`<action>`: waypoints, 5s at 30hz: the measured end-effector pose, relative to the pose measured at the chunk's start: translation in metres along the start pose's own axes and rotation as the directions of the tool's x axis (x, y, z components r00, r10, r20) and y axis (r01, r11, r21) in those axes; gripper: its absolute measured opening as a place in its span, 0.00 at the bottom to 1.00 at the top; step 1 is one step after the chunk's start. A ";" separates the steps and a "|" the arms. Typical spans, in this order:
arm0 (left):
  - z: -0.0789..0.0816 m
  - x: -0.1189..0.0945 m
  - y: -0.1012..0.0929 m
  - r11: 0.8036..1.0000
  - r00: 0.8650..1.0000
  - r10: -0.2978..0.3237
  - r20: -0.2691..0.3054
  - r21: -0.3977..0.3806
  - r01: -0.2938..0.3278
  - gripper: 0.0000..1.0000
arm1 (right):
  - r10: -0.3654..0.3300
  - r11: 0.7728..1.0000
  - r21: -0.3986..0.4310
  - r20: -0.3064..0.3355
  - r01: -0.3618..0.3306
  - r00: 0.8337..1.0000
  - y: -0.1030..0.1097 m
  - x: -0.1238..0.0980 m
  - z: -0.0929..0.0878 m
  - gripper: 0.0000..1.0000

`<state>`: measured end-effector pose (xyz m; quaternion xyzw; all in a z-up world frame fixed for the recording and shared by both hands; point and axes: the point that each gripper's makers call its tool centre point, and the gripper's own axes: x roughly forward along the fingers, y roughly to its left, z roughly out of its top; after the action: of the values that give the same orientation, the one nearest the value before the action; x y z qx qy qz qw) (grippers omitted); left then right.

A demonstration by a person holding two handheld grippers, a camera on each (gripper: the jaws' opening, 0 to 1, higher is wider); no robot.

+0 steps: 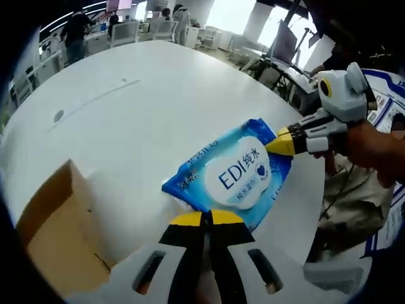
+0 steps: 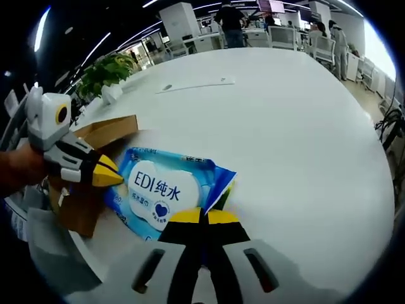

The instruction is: Operate the shoe box by opening the lid, removing the specified soft item, and placing it in the target area until the item is outside and the box remains undamaged.

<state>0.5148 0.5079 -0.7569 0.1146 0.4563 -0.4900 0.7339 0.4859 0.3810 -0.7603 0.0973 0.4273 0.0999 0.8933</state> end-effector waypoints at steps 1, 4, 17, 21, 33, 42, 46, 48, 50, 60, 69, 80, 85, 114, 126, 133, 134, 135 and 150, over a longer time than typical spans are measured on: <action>0.000 0.000 0.000 1.000 1.000 0.000 -0.002 0.000 0.000 0.00 | 0.001 1.000 0.002 -0.001 -0.001 1.000 0.000 0.001 -0.001 0.00; -0.001 0.002 0.000 0.999 1.000 -0.009 -0.007 -0.032 0.009 0.00 | -0.007 1.000 0.006 -0.004 0.007 1.000 -0.003 0.003 -0.003 0.00; -0.002 -0.003 0.005 0.999 0.999 0.039 -0.007 -0.008 -0.039 0.08 | -0.033 0.999 0.002 0.004 0.033 0.999 -0.008 0.000 -0.002 0.13; -0.004 -0.010 0.005 0.999 0.999 0.047 -0.005 -0.015 -0.047 0.15 | -0.042 0.999 0.000 0.020 0.042 0.999 -0.009 -0.007 0.001 0.15; -0.006 -0.034 -0.009 1.000 0.999 0.019 0.027 -0.015 -0.019 0.10 | -0.066 0.997 -0.023 0.057 0.067 0.996 0.004 -0.031 0.006 0.17; -0.017 -0.065 -0.015 1.000 0.998 0.015 0.056 0.003 -0.015 0.09 | -0.055 0.996 -0.059 0.083 0.060 0.995 0.034 -0.049 0.011 0.18; -0.031 -0.082 -0.005 0.999 0.997 0.034 0.064 -0.026 -0.032 0.10 | -0.040 0.996 -0.077 0.091 0.048 0.995 0.052 -0.053 0.011 0.18; -0.036 -0.089 -0.002 0.998 0.996 0.045 0.072 -0.038 -0.042 0.10 | -0.031 0.996 -0.086 0.091 0.039 0.995 0.060 -0.054 0.011 0.18; -0.042 -0.096 0.001 0.998 0.996 0.049 0.079 -0.049 -0.045 0.07 | -0.025 0.995 -0.095 0.092 0.034 0.995 0.069 -0.055 0.012 0.18; -0.062 -0.129 0.011 0.994 0.991 0.076 0.107 -0.082 -0.067 0.09 | 0.007 0.990 -0.142 0.101 0.007 0.995 0.114 -0.057 0.017 0.18; -0.077 -0.148 0.027 0.990 0.987 0.106 0.119 -0.107 -0.093 0.09 | 0.029 0.985 -0.175 0.094 -0.012 0.995 0.143 -0.055 0.018 0.17; -0.105 -0.162 0.052 0.977 0.981 0.159 0.108 -0.161 -0.141 0.09 | 0.049 0.979 -0.202 0.085 -0.031 0.995 0.166 -0.051 0.019 0.16; -0.119 -0.162 0.065 0.968 0.978 0.189 0.087 -0.186 -0.171 0.11 | 0.061 0.977 -0.211 0.077 -0.044 0.995 0.174 -0.048 0.017 0.16; -0.140 -0.135 0.102 0.927 0.957 0.291 -0.005 -0.244 -0.283 0.23 | 0.075 0.977 -0.205 0.040 -0.065 0.996 0.170 -0.042 0.003 0.13; -0.155 -0.141 0.115 0.919 0.948 0.313 -0.050 -0.238 -0.316 0.20 | 0.079 0.976 -0.204 0.034 -0.070 0.996 0.171 -0.038 0.003 0.12; -0.162 -0.149 0.123 0.913 0.947 0.317 -0.052 -0.254 -0.320 0.20 | 0.094 0.973 -0.216 0.033 -0.085 0.995 0.183 -0.033 0.008 0.12; -0.163 -0.150 0.124 0.913 0.947 0.318 -0.052 -0.253 -0.320 0.20 | 0.096 0.972 -0.217 0.033 -0.087 0.995 0.186 -0.031 0.008 0.12; -0.164 -0.152 0.125 0.911 0.946 0.320 -0.053 -0.255 -0.323 0.20 | 0.098 0.971 -0.220 0.031 -0.088 0.995 0.187 -0.030 0.009 0.12; -0.179 -0.167 0.142 0.901 0.945 0.321 -0.057 -0.288 -0.324 0.18 | 0.159 0.952 -0.266 0.019 -0.148 0.987 0.233 -0.011 0.022 0.12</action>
<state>0.5142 0.7906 -0.7659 0.0801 0.5016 -0.2882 0.8118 0.4743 0.6003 -0.6783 0.0122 0.3834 0.2230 0.8962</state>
